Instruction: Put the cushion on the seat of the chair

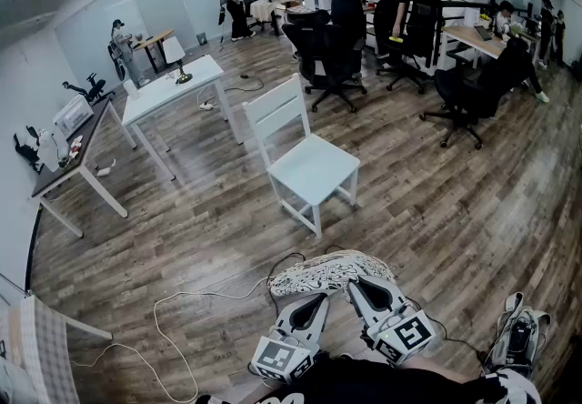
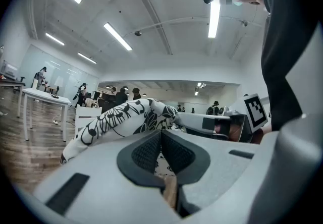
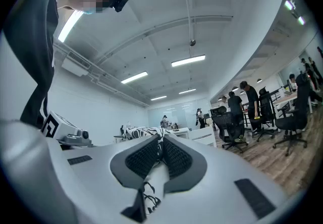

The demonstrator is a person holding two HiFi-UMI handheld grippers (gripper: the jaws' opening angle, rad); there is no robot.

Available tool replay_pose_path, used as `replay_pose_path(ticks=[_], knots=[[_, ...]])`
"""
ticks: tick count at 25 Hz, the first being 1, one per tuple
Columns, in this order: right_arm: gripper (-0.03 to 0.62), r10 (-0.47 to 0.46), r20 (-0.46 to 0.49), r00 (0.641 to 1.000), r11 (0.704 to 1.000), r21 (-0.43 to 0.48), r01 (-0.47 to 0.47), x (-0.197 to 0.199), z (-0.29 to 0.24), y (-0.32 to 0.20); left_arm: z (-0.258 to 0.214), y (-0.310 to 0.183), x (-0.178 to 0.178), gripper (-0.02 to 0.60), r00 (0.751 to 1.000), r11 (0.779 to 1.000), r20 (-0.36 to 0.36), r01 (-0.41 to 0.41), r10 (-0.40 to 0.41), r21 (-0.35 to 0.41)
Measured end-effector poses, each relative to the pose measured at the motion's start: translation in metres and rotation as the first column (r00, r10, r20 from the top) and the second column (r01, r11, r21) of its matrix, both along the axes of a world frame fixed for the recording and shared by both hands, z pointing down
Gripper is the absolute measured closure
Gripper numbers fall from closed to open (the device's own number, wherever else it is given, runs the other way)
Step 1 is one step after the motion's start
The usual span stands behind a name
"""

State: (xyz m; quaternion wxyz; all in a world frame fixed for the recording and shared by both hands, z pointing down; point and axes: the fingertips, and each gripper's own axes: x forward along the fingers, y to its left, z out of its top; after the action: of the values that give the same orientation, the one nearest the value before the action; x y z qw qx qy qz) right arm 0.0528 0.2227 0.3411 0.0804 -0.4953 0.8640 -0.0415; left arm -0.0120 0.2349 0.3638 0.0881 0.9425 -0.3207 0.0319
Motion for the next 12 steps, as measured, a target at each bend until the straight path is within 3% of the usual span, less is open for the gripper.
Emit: replay_pose_path(ticks=[12], knots=[[0.554,-0.008,0.004,1.000,1.000,-0.002,0.008,-0.0025,-0.0019,0.0004,0.0081,-0.0029,0.0054,0.575,0.999,1.000,-0.037,-0.018,0.019,0.022]])
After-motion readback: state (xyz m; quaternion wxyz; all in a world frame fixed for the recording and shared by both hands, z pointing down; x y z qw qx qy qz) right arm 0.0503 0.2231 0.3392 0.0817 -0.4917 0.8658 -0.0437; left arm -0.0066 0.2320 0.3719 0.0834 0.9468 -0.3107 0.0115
